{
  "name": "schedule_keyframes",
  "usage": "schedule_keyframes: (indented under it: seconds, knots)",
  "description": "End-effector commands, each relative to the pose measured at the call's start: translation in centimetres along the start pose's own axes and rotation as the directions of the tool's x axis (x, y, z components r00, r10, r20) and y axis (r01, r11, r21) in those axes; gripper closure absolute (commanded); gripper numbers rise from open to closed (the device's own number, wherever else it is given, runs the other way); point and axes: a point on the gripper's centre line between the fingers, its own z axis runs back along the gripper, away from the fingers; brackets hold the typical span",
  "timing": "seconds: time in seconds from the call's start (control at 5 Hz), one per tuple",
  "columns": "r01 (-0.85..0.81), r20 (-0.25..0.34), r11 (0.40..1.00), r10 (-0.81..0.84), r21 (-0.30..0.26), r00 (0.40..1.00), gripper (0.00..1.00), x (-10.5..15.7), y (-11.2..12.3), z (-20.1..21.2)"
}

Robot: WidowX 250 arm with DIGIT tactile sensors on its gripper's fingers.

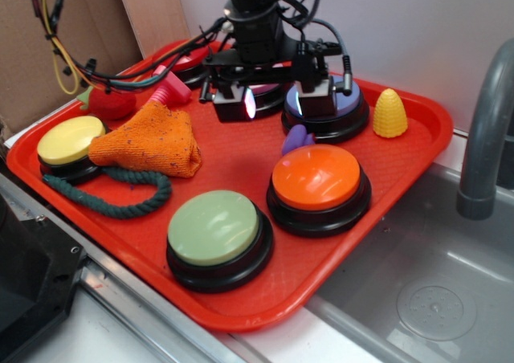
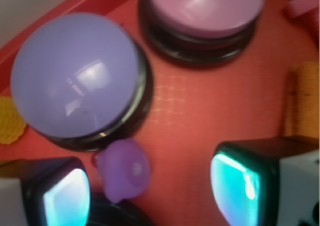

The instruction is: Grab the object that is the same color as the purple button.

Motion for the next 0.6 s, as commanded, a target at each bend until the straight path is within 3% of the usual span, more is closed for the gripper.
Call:
schedule_keyframes:
  seconds: [0.0,0.4]
  knots:
    - [0.027,0.034,0.999,-0.026,-0.032,0.999,0.0,1.4,-1.2,-0.1]
    - [0.048,0.008,0.999,-0.048,-0.019,0.999,0.0,1.3,-2.0,-1.3]
